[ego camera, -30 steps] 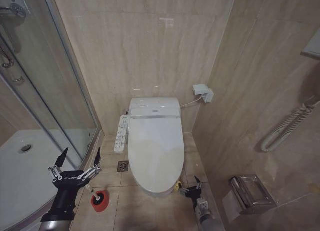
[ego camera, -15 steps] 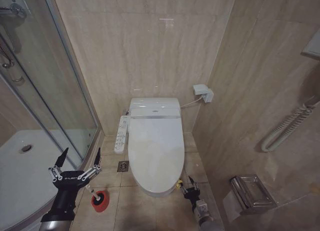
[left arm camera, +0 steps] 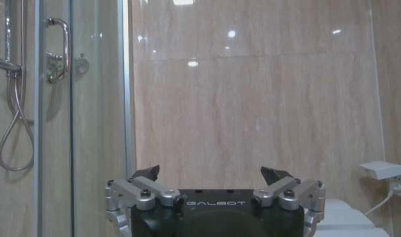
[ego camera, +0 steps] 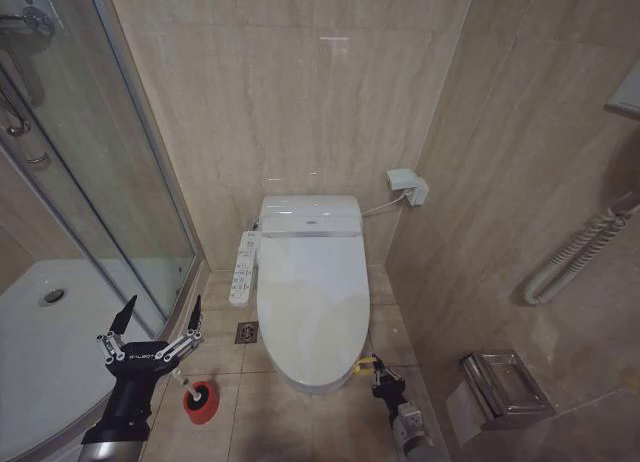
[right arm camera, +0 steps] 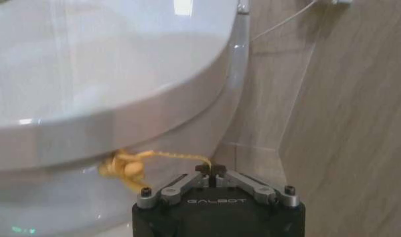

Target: Open the toilet lid, clean the toilet bowl with a toilet brush, close the toilet lid, and flush.

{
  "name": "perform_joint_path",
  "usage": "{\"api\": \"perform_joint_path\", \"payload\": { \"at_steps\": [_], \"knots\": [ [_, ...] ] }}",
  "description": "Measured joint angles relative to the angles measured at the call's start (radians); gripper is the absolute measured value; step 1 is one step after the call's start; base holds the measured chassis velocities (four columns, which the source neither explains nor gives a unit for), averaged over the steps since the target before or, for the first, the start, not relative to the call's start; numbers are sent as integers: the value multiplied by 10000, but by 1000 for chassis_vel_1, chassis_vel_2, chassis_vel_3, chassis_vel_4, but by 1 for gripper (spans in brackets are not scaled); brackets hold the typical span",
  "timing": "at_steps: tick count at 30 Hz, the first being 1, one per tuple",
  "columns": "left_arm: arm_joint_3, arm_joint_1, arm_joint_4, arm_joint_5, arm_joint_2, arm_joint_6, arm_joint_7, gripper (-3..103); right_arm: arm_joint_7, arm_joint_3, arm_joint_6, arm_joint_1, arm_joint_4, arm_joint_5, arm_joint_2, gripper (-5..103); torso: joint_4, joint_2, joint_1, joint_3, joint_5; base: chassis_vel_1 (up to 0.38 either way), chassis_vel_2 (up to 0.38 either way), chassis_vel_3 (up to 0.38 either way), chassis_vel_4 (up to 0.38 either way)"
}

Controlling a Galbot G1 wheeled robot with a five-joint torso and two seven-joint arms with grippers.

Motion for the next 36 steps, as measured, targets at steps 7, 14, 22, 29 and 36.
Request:
{"api": "perform_joint_path", "payload": {
  "at_steps": [7, 14, 22, 29, 36],
  "knots": [
    [0, 0, 0, 0, 0, 0, 0, 100, -8, 292, -74, -397, 948, 345, -159, 1, 5, 0, 0, 0, 5, 0, 0, 0, 0],
    [0, 0, 0, 0, 0, 0, -1, 100, -13, 767, -703, -1229, 3211, 1447, -611, 1, 1, -1, 0, 0, 3, 0, 0, 0, 0],
    [0, 0, 0, 0, 0, 0, 0, 100, 386, 1682, -2431, -1807, 7246, 4430, -1163, 1, 0, 0, 0, 0, -4, 0, 0, 0, 0],
    [0, 0, 0, 0, 0, 0, 1, 100, 1300, 2053, -3732, -363, 9261, 6553, -1665, 1, 6, 0, 1, 2, -5, 0, 0, 0, 0],
    [0, 0, 0, 0, -1, 0, -1, 100, 1808, 2427, -4154, 1465, 9308, 8105, -2457, 1, 6, -3, 4, 5, -1, 0, 0, 0, 0]
  ]
}}
